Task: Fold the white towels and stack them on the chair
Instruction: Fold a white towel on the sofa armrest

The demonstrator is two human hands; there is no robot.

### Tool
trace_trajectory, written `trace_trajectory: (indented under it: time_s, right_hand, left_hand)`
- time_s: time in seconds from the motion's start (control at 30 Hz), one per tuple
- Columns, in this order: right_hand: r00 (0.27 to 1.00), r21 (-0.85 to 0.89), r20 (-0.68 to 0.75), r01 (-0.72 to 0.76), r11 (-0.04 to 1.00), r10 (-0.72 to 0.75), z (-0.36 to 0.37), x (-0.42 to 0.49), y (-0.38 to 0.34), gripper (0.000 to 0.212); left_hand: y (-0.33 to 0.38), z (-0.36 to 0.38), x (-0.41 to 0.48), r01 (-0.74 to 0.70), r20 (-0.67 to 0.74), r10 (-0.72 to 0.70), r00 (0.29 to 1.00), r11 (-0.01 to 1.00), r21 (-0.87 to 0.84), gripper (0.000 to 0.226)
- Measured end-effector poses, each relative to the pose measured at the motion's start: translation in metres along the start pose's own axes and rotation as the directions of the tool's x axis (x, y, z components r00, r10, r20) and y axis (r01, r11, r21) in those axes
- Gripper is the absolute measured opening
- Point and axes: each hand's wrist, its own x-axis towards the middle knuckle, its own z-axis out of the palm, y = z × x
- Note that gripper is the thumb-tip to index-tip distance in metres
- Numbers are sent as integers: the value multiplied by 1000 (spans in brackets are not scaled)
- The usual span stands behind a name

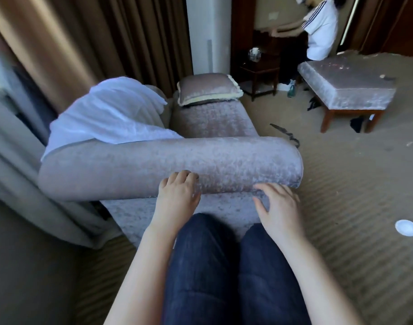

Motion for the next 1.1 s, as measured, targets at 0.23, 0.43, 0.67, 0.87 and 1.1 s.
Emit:
trace_trajectory:
  time_s: [0.23,0.43,0.67,0.87,1.1]
  right_hand:
    - [989,119,121,67,991,-81,32,59,-31,26]
    - [976,112,50,206,972,-213,72,118,-56,24]
    - [939,182,-83,344,921,-334,134,201,-102,25]
    - [917,215,-62,397,892,-393,194,257,-153,23]
    - [843,234,110,493,838,-527,240,285,-197,9]
  left_hand:
    - [-50,-10,15,120,-43,-118,992,992,50,38]
    - [-106,-14,39,190,-91,-181,979,977,101,39]
    - [-165,-1,102,162,-164,-140,977,978,134,32]
    - [-239,25,152,270,-264,-217,940,945,186,17]
    - [-252,44,160,313,-324,-252,912,938,151,11]
